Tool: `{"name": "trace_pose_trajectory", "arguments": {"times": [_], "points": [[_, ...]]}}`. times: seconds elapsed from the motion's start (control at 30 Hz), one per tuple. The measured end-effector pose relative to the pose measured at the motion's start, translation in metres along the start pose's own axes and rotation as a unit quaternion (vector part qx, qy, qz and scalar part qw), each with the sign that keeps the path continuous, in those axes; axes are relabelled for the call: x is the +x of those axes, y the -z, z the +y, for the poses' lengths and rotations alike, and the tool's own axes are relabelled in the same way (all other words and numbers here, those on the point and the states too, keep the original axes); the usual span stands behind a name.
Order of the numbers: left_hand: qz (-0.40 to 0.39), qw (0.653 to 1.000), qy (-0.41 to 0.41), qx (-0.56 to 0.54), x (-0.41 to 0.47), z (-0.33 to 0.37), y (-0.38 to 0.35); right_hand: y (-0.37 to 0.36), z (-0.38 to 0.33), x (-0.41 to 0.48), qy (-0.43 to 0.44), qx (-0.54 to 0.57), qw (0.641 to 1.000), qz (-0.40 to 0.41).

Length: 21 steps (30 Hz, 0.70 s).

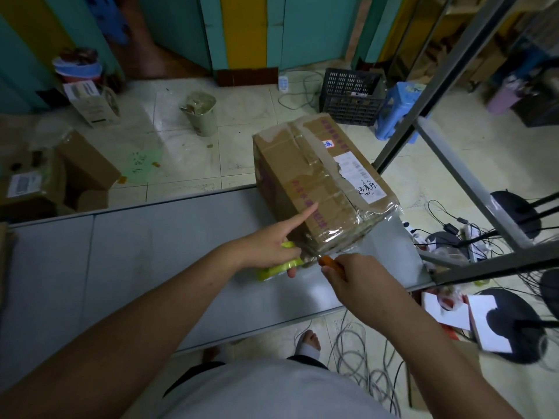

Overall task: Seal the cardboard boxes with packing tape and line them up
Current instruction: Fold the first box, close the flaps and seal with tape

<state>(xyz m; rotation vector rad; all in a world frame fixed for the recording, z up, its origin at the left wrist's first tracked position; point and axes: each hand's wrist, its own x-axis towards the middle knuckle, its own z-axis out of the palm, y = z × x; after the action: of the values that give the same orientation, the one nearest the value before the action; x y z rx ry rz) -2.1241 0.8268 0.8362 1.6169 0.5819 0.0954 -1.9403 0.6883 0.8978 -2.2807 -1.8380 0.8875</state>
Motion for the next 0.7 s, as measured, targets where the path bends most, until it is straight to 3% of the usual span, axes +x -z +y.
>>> {"name": "trace_pose_trajectory", "arguments": {"times": [0.13, 0.33, 0.6, 0.7], "points": [[-0.006, 1.0, 0.006, 0.015, -0.003, 0.001, 0.002, -0.005, -0.002, 0.008, -0.017, -0.016, 1.0, -0.014], [-0.015, 0.999, 0.015, 0.048, -0.003, 0.003, 0.01, -0.042, 0.052, -0.014, -0.013, -0.073, 0.997, -0.028], [-0.029, 0.995, 0.014, 0.091, -0.001, 0.007, 0.015, -0.132, 0.11, 0.034, 0.051, -0.08, 0.988, 0.123], [-0.025, 0.994, 0.014, 0.104, 0.001, 0.007, 0.018, -0.138, 0.115, 0.043, 0.019, -0.083, 0.989, 0.118]]}}
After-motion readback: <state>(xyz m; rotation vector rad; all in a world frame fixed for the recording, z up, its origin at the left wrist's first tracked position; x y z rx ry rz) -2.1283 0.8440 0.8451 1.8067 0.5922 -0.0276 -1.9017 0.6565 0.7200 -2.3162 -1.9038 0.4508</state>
